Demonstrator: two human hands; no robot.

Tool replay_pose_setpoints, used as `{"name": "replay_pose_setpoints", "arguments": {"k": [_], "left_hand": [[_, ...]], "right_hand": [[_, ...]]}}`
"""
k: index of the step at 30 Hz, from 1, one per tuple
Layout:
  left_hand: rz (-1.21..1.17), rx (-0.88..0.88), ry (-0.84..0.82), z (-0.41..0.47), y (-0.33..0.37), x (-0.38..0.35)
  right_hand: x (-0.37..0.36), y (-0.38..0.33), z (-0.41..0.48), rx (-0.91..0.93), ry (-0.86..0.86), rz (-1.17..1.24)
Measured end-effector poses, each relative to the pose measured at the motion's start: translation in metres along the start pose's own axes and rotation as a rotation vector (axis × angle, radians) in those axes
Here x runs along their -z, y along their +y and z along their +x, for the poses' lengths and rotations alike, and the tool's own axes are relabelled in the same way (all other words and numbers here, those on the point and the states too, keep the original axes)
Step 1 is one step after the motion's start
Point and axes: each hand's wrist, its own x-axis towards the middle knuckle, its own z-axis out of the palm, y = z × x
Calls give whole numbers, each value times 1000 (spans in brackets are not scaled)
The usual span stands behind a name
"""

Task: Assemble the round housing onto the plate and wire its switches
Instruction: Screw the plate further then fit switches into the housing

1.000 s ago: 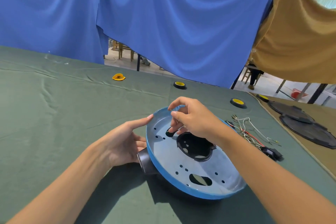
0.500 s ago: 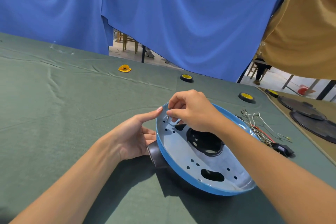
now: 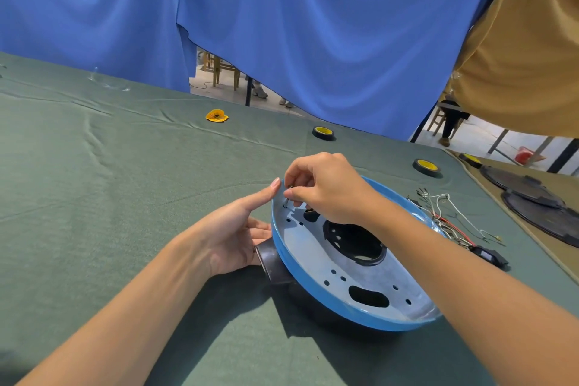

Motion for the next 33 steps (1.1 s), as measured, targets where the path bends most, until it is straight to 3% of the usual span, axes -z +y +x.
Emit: {"name": "replay_pose_setpoints", "arguments": {"k": [10, 17, 26, 30, 33], "left_hand": [[-5, 3, 14, 3, -1, 2], [-6, 12, 5, 5, -1, 4], [-1, 14, 4, 5, -1, 4], [12, -4, -5, 6, -3, 4], [28, -5, 11, 8, -4, 3]], "right_hand": [[9, -1, 6, -28, -220, -82], [1, 2, 10, -349, -183, 351], [10, -10, 9, -2, -228, -121], [14, -12, 13, -34, -254, -122], [8, -9, 13, -193, -239, 27]]}}
